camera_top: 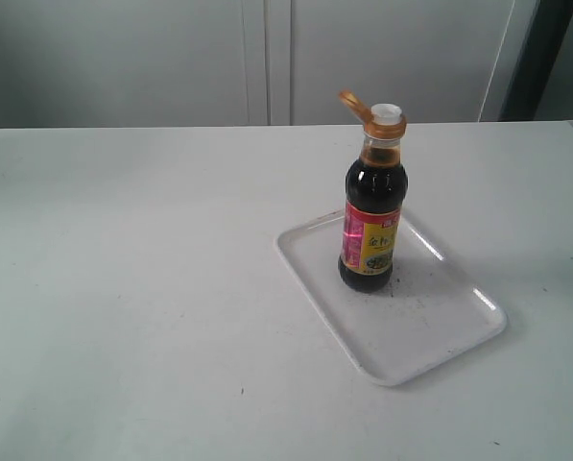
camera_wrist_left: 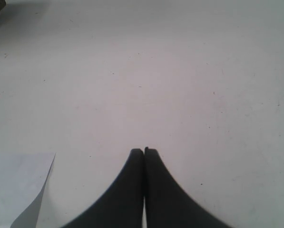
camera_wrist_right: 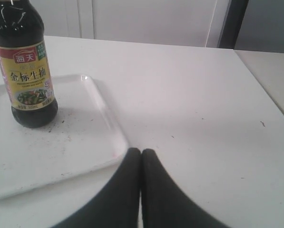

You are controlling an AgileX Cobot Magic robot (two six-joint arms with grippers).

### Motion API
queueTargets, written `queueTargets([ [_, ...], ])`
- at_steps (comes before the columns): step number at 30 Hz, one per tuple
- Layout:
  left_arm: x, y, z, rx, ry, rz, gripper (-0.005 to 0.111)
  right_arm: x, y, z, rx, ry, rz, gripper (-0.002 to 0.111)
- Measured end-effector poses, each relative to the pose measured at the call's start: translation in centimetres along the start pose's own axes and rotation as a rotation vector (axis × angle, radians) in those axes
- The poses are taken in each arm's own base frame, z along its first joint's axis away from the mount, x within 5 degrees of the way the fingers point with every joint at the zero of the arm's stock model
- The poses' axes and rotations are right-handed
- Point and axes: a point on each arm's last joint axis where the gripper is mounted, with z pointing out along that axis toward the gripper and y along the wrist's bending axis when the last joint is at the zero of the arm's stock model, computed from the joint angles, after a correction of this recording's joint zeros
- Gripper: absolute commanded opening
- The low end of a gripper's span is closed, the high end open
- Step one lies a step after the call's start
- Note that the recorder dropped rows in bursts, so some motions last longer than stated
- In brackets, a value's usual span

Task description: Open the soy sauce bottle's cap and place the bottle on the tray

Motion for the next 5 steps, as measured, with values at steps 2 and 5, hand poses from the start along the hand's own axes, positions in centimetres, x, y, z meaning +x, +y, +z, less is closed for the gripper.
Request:
queueTargets([
  [2, 0.00, 0.00, 0.00, 0.000, 0.000, 0.000, 0.000, 0.00, -0.01, 0.00, 0.001, 0.000, -0.002, 0.000],
  [5, 0.00, 0.00, 0.00, 0.000, 0.000, 0.000, 0.000, 0.00, -0.01, 0.00, 0.001, 0.000, -0.002, 0.000],
])
